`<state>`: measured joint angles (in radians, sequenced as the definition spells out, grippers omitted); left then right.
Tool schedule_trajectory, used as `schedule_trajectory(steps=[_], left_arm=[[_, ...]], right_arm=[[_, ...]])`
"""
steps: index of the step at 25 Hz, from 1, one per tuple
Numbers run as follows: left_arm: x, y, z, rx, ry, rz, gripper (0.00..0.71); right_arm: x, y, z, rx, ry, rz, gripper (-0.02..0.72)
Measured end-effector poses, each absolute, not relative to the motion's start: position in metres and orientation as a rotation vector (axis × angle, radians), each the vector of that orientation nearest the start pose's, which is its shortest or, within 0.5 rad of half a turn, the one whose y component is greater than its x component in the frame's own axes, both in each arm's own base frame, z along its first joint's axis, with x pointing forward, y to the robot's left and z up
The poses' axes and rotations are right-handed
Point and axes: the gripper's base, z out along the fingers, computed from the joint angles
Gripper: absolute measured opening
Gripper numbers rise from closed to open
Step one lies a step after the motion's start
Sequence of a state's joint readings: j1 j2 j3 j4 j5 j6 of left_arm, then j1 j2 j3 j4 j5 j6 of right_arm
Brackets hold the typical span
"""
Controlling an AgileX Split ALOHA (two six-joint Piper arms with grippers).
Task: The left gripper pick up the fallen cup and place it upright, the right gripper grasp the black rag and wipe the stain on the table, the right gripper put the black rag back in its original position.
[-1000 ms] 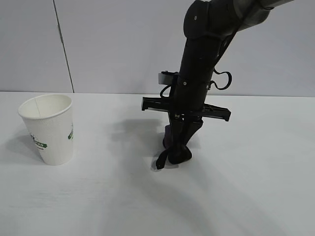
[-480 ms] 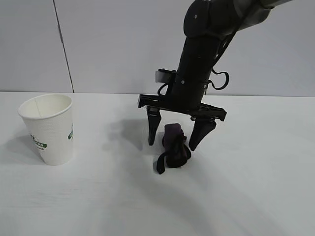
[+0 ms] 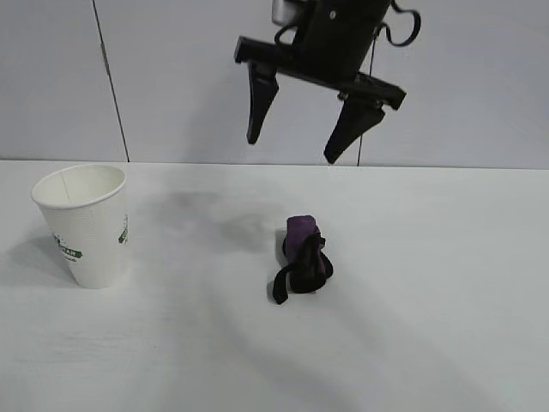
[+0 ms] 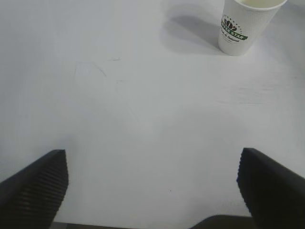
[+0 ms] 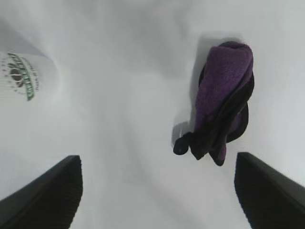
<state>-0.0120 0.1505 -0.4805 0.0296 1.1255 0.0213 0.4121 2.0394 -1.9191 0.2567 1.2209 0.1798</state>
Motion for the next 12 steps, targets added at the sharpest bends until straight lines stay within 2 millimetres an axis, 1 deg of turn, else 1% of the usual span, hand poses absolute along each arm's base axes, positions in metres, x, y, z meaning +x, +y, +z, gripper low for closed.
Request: schedule_trajectory(steps=[1, 5, 7, 12], left_arm=[[0.016, 0.002, 0.266, 0.038, 2.279, 0.042, 0.694], [0.016, 0.002, 0.266, 0.038, 2.279, 0.042, 0.694], [0.016, 0.002, 0.266, 0.038, 2.279, 0.042, 0.694], [0.016, 0.002, 0.266, 0.038, 2.279, 0.042, 0.694]], right_arm=[[0.392, 0.195, 0.298, -0.265, 2.841, 0.492, 0.601], [0.367, 0.184, 0.353, -0.283, 2.718, 0.526, 0.601], [0.350, 0.177, 0.382, -0.303, 2.643, 0.542, 0.601], [0.304, 0.157, 0.445, -0.324, 2.476, 0.577, 0.601]])
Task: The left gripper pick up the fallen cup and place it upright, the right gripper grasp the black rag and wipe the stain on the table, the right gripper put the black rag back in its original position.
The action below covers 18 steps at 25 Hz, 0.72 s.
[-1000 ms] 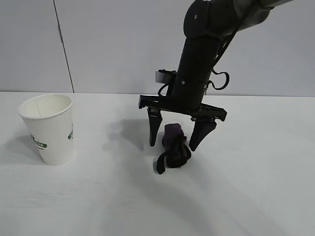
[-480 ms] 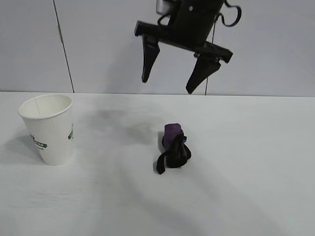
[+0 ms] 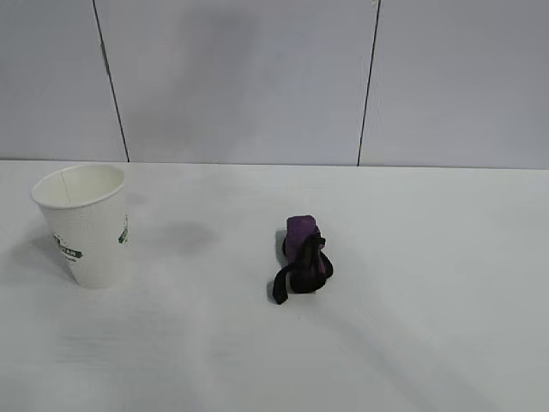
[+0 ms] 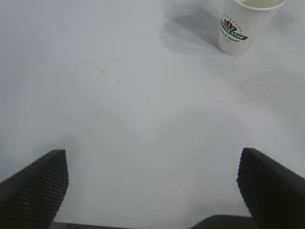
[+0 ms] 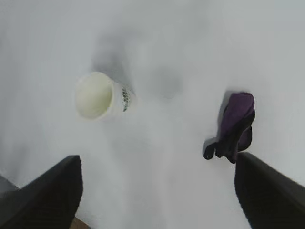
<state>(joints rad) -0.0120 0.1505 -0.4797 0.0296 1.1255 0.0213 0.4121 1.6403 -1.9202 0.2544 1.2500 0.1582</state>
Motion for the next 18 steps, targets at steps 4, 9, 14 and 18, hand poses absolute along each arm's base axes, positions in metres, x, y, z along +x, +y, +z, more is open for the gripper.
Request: schedule_trajectory(steps=[4, 9, 14, 18], left_arm=[[0.016, 0.002, 0.266, 0.038, 2.279, 0.042, 0.694], [0.016, 0.002, 0.266, 0.038, 2.279, 0.042, 0.694], [0.016, 0.002, 0.266, 0.038, 2.279, 0.042, 0.694], [0.016, 0.002, 0.266, 0.038, 2.279, 0.042, 0.694]], right_arm=[[0.258, 0.136, 0.489, -0.359, 2.332, 0.592, 0.601], [0.185, 0.104, 0.520, -0.433, 2.182, 0.570, 0.601], [0.102, 0.062, 0.517, -0.435, 2.079, 0.486, 0.601], [0.034, 0.025, 0.497, -0.413, 1.975, 0.412, 0.601]])
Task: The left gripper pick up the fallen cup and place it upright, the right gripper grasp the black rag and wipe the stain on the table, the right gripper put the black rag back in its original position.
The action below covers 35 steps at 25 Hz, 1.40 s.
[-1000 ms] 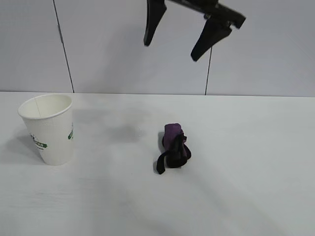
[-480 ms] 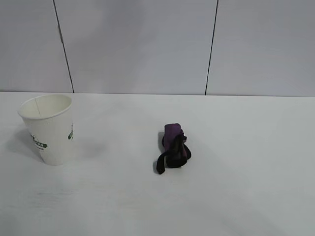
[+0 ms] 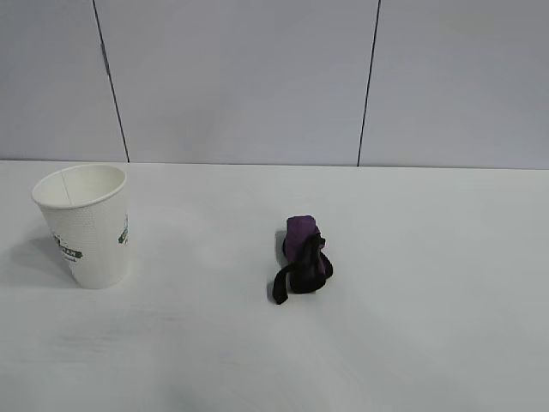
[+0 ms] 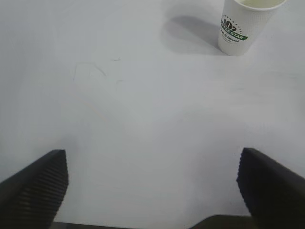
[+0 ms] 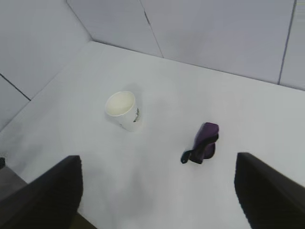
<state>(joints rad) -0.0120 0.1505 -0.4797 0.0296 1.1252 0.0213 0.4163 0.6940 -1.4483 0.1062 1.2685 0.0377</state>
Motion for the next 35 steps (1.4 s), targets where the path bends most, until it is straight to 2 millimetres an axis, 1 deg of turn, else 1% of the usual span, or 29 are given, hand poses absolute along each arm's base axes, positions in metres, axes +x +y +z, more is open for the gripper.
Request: schedule_trajectory(steps=[2, 5, 7, 9, 12, 20, 23, 27, 32, 35], left_arm=[[0.016, 0.002, 0.266, 0.038, 2.279, 0.042, 0.694], [0.016, 0.002, 0.266, 0.038, 2.279, 0.042, 0.694], [0.016, 0.002, 0.266, 0.038, 2.279, 0.042, 0.694], [0.016, 0.002, 0.266, 0.038, 2.279, 0.042, 0.694], [0.016, 0.002, 0.266, 0.038, 2.279, 0.042, 0.694], [0.016, 0.002, 0.266, 0.038, 2.279, 0.042, 0.694], [0.016, 0.002, 0.266, 0.038, 2.279, 0.042, 0.694], [0.016, 0.002, 0.266, 0.038, 2.279, 0.042, 0.694], [0.016, 0.002, 0.266, 0.038, 2.279, 0.042, 0.694], [0.016, 0.002, 0.266, 0.038, 2.279, 0.042, 0.694]], right_arm=[[0.003, 0.009, 0.483, -0.399, 1.923, 0.393, 0.601], [-0.026, -0.004, 0.458, -0.389, 1.882, 0.388, 0.601], [-0.036, -0.009, 0.441, -0.387, 1.878, 0.386, 0.601], [-0.039, -0.011, 0.421, -0.384, 1.891, 0.378, 0.601], [-0.034, -0.008, 0.392, -0.363, 1.933, 0.349, 0.601], [0.000, 0.004, 0.310, -0.344, 2.120, 0.210, 0.601], [0.004, 0.005, 0.289, -0.302, 2.146, 0.163, 0.601], [0.003, 0.005, 0.275, -0.234, 2.144, 0.100, 0.601], [0.000, 0.004, 0.268, -0.182, 2.129, 0.060, 0.601], [-0.001, 0.003, 0.267, -0.160, 2.118, 0.052, 0.601]])
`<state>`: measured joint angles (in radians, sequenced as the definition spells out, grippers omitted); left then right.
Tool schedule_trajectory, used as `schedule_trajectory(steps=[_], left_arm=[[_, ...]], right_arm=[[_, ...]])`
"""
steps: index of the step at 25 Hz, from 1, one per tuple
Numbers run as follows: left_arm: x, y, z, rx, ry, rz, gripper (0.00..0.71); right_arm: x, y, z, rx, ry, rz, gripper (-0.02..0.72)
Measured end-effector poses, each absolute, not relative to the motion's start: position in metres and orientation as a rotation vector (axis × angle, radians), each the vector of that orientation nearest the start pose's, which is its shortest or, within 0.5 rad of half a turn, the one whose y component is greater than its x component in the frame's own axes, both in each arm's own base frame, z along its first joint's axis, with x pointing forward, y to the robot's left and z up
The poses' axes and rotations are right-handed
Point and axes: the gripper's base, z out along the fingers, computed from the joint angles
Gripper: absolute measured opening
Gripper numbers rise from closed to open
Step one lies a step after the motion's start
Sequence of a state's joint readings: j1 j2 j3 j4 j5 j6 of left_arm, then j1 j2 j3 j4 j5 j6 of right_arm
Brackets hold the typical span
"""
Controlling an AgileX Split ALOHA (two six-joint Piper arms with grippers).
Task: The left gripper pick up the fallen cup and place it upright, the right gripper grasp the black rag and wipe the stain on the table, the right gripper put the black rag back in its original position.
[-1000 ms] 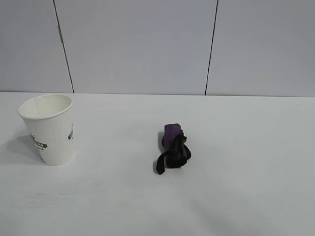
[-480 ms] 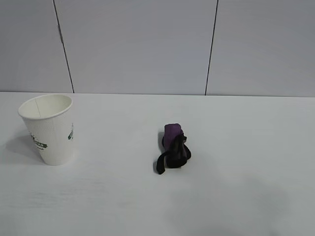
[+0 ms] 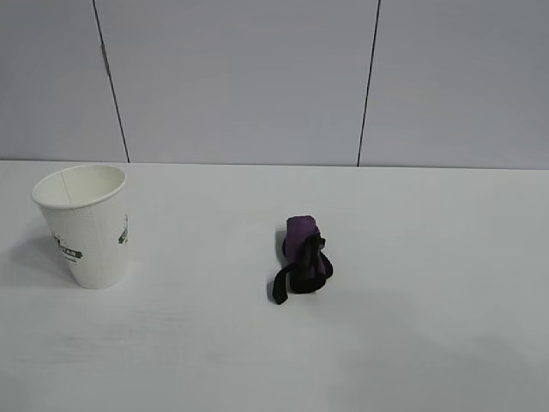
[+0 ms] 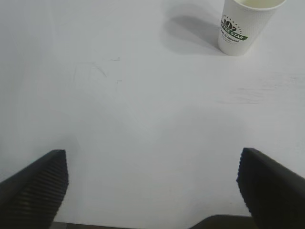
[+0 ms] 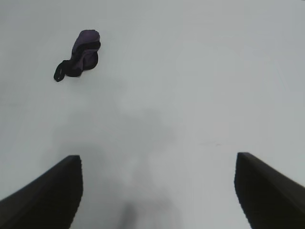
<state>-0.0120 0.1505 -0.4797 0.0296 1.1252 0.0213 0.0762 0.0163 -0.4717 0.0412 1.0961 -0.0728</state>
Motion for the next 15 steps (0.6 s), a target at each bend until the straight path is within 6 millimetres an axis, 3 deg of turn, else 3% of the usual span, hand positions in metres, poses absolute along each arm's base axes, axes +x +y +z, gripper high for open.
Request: schedule_trajectory(steps=[15], left_arm=[[0.0160, 0.0022, 0.2658, 0.038, 2.279, 0.042, 0.694]], right_arm=[[-0.0010, 0.0020, 0.2672, -0.154, 2.110, 0.035, 0.601]])
